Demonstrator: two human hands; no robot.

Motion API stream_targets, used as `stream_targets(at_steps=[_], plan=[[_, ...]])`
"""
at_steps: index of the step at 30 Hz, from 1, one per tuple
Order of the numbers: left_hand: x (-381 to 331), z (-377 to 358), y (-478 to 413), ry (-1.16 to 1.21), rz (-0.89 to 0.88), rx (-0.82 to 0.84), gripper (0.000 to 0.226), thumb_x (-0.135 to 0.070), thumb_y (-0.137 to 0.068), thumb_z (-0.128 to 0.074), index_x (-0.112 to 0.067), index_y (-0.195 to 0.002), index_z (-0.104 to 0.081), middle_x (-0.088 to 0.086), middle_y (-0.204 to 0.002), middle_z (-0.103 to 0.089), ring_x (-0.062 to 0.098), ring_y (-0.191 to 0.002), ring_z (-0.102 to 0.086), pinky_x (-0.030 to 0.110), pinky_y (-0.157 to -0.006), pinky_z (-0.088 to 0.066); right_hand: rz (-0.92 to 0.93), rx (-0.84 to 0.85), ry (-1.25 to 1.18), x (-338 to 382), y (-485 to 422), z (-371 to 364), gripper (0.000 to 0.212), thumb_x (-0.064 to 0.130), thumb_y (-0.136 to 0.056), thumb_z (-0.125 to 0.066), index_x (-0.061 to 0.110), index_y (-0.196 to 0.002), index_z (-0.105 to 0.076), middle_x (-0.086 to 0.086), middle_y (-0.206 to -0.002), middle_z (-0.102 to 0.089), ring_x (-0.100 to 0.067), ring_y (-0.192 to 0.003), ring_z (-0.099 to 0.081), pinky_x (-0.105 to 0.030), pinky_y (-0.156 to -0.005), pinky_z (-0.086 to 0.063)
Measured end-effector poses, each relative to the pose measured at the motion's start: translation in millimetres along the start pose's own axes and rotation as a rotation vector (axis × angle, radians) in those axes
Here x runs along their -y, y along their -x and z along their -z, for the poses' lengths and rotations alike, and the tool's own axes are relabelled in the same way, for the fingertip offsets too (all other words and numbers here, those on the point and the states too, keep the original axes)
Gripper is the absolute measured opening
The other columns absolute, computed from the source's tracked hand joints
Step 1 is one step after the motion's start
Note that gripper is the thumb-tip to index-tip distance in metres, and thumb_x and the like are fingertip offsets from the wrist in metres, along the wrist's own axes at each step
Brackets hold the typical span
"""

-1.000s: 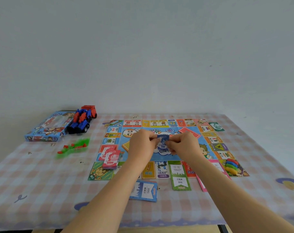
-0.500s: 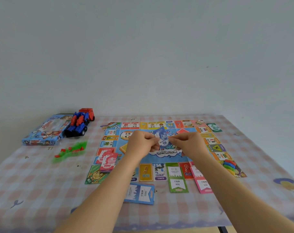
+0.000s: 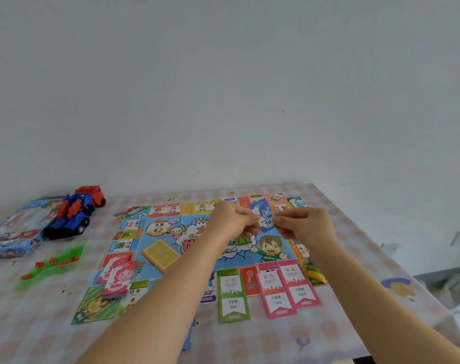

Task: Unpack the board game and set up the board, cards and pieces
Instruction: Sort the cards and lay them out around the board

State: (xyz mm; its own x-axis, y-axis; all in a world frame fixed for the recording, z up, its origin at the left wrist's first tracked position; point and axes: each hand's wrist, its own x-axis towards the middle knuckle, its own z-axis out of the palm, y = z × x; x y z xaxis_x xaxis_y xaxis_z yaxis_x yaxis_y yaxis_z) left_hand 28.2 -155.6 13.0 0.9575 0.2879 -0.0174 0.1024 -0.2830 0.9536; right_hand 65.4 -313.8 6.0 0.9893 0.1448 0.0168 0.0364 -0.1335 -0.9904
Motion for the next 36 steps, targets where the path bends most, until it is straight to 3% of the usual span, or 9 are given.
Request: stream_targets(at_steps=[6, 9, 14, 21, 29, 36], plan=[[-8, -40, -27, -0.248, -0.148, -0.052, 0.009, -0.01, -0.086, -0.066, -0.007, -0.093, -0.071, 0.009, -0.081, -0.071, 0.022, -0.074, -0.07, 0.035, -0.075, -0.059, -0.1, -0.213, -0.004, -12, -31, 46, 0.009, 0.004, -0.073, -0.078, 0.009, -0.068, -0.072, -0.012, -0.066, -0.07, -0.02, -0.058, -0.063, -0.03, -0.065, -0.058], [-9, -58, -38, -0.419, -0.247, -0.015, 0.025, -0.013, -0.086, -0.066, -0.01, -0.111, -0.069, 0.005, -0.101, -0.071, 0.014, -0.086, -0.065, 0.028, -0.085, -0.053, -0.146, -0.289, 0.05, -23, -47, 64, 0.006, 0.006, -0.073, -0.078, 0.007, -0.071, -0.073, -0.01, -0.066, -0.071, -0.019, -0.057, -0.065, -0.032, -0.068, -0.059], [-12, -76, -51, -0.594, -0.313, 0.044, 0.028, -0.021, -0.091, -0.061, -0.016, -0.117, -0.066, -0.001, -0.117, -0.067, 0.012, -0.102, -0.061, 0.026, -0.091, -0.048, -0.18, -0.318, 0.196, -34, -70, 74, 0.014, 0.009, -0.072, -0.078, 0.017, -0.062, -0.071, -0.005, -0.06, -0.07, -0.019, -0.06, -0.067, -0.037, -0.075, -0.059], [-10, -88, -66, -0.733, -0.356, 0.081, 0.031, -0.022, -0.094, -0.052, -0.018, -0.124, -0.062, -0.002, -0.129, -0.06, 0.013, -0.115, -0.057, 0.029, -0.095, -0.044, -0.179, -0.262, 0.355, -33, -87, 71, 0.015, 0.007, -0.069, -0.076, 0.017, -0.058, -0.07, -0.004, -0.058, -0.07, -0.02, -0.061, -0.069, -0.038, -0.07, -0.06], [0, -99, -74, -0.939, -0.467, 0.217, 0.032, -0.023, -0.095, -0.048, -0.02, -0.123, -0.063, 0.003, -0.126, -0.061, 0.021, -0.117, -0.053, 0.038, -0.098, -0.045, -0.192, -0.236, 0.435, -31, -91, 71, 0.006, 0.009, -0.066, -0.074, 0.012, -0.061, -0.072, -0.005, -0.056, -0.07, -0.019, -0.06, -0.07, -0.037, -0.07, -0.06], [4, -103, -78, -0.999, -0.597, 0.166, 0.028, -0.023, -0.093, -0.05, -0.022, -0.114, -0.069, -0.003, -0.115, -0.067, 0.019, -0.111, -0.054, 0.041, -0.096, -0.043, -0.212, -0.206, 0.462, -29, -91, 72, 0.003, 0.01, -0.064, -0.074, 0.011, -0.062, -0.072, -0.005, -0.054, -0.069, -0.02, -0.061, -0.071, -0.037, -0.071, -0.06]])
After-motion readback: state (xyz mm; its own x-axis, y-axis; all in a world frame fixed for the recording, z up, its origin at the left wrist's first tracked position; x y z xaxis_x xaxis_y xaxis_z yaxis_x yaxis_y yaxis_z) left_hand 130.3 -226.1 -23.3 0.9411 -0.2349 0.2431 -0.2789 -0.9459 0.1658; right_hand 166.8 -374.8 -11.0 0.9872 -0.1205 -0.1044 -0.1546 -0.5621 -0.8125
